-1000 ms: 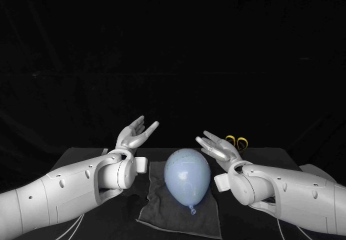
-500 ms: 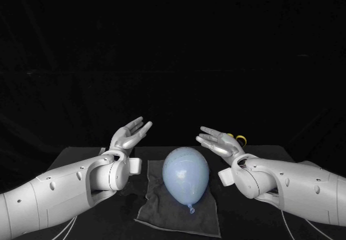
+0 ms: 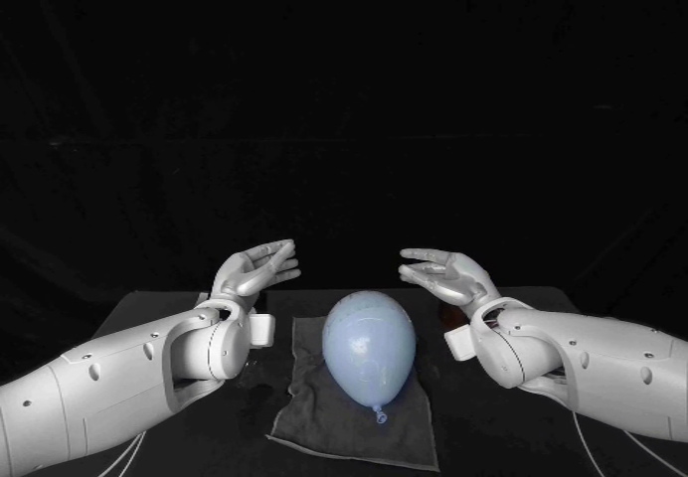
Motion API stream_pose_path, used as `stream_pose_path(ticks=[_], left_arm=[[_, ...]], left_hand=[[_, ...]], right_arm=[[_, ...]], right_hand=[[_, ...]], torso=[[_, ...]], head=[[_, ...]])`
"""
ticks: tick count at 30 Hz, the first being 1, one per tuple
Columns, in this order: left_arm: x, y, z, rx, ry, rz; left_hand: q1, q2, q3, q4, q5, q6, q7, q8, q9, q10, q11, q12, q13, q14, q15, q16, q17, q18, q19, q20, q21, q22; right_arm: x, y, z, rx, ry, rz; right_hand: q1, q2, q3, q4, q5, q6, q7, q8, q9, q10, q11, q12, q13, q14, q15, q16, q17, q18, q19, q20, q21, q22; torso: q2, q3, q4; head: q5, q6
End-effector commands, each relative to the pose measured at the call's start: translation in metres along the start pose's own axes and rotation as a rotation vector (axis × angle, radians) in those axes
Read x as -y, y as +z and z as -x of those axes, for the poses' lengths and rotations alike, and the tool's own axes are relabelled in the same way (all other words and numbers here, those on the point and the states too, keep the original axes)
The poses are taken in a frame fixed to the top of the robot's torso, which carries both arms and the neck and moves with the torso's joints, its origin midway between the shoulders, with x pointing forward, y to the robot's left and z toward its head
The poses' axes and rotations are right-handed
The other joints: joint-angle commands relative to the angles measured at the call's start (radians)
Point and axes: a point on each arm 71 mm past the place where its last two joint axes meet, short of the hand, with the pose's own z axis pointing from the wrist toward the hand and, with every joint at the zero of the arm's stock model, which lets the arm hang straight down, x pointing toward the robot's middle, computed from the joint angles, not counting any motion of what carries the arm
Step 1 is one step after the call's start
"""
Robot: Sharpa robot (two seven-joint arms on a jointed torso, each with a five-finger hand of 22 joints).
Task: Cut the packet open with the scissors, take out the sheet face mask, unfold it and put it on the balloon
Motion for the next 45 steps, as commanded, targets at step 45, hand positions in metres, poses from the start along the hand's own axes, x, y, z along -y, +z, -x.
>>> stream_pose_path(ticks=[45], left_arm=[[0.016,-0.036,-0.009,-0.161,-0.047,0.016]], left_hand=[[0.047,-0.057,0.045,-0.004,-0.007,0.141,0.023,0.043,0.023,0.273,-0.073,0.003,0.004,0.298,-0.096,0.125,0.137,0.043,0.255,-0.081,0.161,0.05]], right_arm=[[-0.059,-0.006,0.141,-0.025,-1.133,-0.039]], right_hand=[[0.024,-0.137,-0.136,0.064,-0.119,0.221,0.034,-0.008,0.046,0.227,-0.095,-0.026,0.009,0.678,-0.159,0.996,0.864,-0.064,0.754,-0.143,1.09,1.043]], torso=[[0.014,0.0071,0.0052]], head=[[-0.137,-0.025]])
